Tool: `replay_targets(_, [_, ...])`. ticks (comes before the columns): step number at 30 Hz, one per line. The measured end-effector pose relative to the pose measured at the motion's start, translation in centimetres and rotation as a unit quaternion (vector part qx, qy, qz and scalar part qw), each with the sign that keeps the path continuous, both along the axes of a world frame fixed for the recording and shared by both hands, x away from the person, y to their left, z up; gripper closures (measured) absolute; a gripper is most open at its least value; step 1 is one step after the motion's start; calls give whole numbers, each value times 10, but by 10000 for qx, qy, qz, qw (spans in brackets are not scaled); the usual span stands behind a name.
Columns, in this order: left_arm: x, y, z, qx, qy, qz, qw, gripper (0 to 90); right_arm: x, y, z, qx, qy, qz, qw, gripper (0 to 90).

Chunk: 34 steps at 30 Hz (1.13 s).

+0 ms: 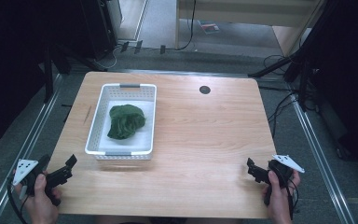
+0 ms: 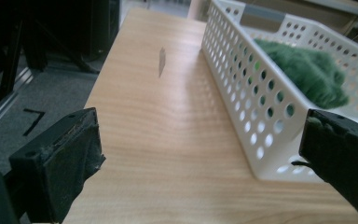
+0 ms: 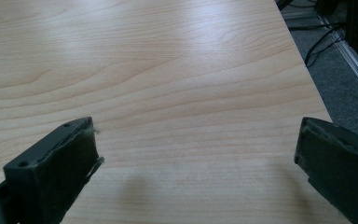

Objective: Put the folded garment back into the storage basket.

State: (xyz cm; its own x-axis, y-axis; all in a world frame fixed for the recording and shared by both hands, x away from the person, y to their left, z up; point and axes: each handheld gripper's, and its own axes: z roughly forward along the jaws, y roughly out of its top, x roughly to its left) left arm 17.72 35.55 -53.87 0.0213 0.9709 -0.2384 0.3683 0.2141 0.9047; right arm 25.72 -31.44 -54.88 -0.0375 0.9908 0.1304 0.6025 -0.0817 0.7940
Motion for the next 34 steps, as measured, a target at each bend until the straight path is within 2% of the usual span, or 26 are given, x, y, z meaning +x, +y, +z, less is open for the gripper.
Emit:
replay_targets(3, [0, 0, -6, -14, 48, -1, 10000, 0, 0, 0, 0, 16, -3, -3, 10000, 0])
replay_targets(6, [3, 2, -12, -200, 96, 32, 9997, 0, 0, 0, 0, 14, -1, -6, 10000, 0])
replay_targets(9, [4, 1, -15, -200, 124, 56, 9997, 0, 0, 0, 0, 21, -17, -6, 10000, 0])
replay_targets(11, [4, 0, -15, -94, 114, 54, 9999, 0, 0, 0, 0, 29, -4, -11, 10000, 0])
replay_targets(14, [5, -4, -14, 59, 181, 198, 9996, 0, 0, 0, 0, 10, 7, -1, 10000, 0])
replay_targets(17, [6, -4, -14, 60, 197, 209, 9996, 0, 0, 0, 0, -9, -18, 6, 10000, 0])
replay_targets(23, [6, -1, -15, -117, 231, 193, 9995, 0, 0, 0, 0, -15, -16, 10, 10000, 0])
replay_targets(34, [8, 2, -15, -262, 305, 168, 9991, 0, 0, 0, 0, -9, -4, 20, 10000, 0])
